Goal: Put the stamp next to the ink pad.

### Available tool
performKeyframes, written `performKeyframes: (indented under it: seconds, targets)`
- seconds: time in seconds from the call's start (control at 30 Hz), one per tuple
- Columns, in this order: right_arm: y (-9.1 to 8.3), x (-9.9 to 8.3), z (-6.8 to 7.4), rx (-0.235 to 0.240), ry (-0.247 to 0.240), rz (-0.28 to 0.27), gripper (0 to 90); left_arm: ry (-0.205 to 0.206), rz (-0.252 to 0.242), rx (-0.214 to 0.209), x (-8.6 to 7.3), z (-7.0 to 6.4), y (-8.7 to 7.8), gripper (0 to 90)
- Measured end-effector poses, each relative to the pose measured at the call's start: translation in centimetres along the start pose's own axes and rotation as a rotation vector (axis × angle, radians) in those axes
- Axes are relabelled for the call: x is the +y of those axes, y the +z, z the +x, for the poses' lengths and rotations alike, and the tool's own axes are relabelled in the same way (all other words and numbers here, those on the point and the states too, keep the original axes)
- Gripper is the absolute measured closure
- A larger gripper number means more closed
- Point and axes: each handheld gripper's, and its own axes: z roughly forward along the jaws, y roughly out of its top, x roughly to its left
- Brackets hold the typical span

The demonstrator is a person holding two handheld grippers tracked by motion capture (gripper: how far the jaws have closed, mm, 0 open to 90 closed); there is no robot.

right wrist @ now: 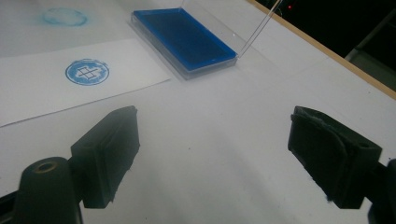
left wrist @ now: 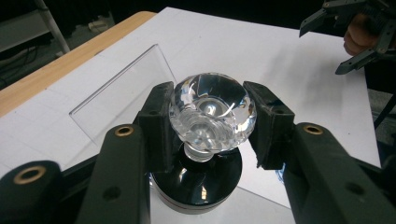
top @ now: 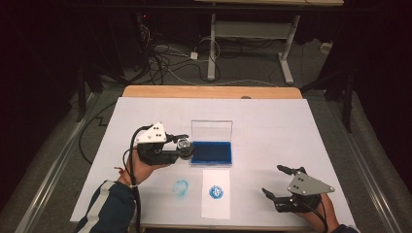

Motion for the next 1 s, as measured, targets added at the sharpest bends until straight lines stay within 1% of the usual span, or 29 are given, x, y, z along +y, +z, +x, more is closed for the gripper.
performKeyframes:
  seconds: [0.07, 0.2, 0.3, 0.43, 0.5, 0.57, 0.67, 0.73, 0.8, 0.83, 1.0]
  targets:
    - [0.0, -0.1, 0.0, 0.001, 0.002, 0.004, 16.2, -0.006, -0.001, -0.006, -0.1, 0.2, 0.0, 54.4]
    - [-0.1, -0.1, 0.2, 0.003, -0.003, 0.007, 16.2, -0.011, 0.001, 0.007, -0.3, 0.6, 0.1, 54.4]
    - [-0.1, -0.1, 0.2, 0.006, -0.004, 0.009, 16.3, -0.017, 0.011, 0.022, -0.6, 1.0, 0.2, 54.4]
    - [-0.1, -0.2, 0.3, 0.01, -0.013, 0.009, 16.3, -0.036, 0.016, 0.033, -1.1, 1.6, 0.3, 54.4]
    - [-0.2, -0.2, 0.4, 0.011, -0.006, 0.011, 16.3, -0.05, 0.016, 0.034, -1.3, 2.0, 0.4, 54.4]
    - [-0.2, -0.2, 0.4, 0.011, -0.008, 0.013, 16.3, -0.056, 0.021, 0.041, -1.5, 2.3, 0.6, 54.4]
    - [-0.1, -0.2, 0.4, 0.014, -0.007, 0.017, 16.3, -0.066, 0.039, 0.053, -2.0, 2.7, 1.1, 54.3]
    - [0.0, -0.2, 0.4, 0.015, -0.005, 0.021, 16.3, -0.075, 0.047, 0.052, -2.4, 3.0, 1.4, 54.4]
    - [0.1, -0.2, 0.4, 0.016, -0.007, 0.024, 16.3, -0.081, 0.066, 0.065, -2.7, 3.3, 1.8, 54.4]
    - [0.1, -0.2, 0.4, 0.015, -0.007, 0.026, 16.4, -0.087, 0.071, 0.064, -2.8, 3.5, 2.0, 54.4]
    - [0.2, -0.3, 0.4, 0.016, -0.007, 0.032, 16.5, -0.105, 0.08, 0.077, -3.3, 4.0, 2.6, 54.3]
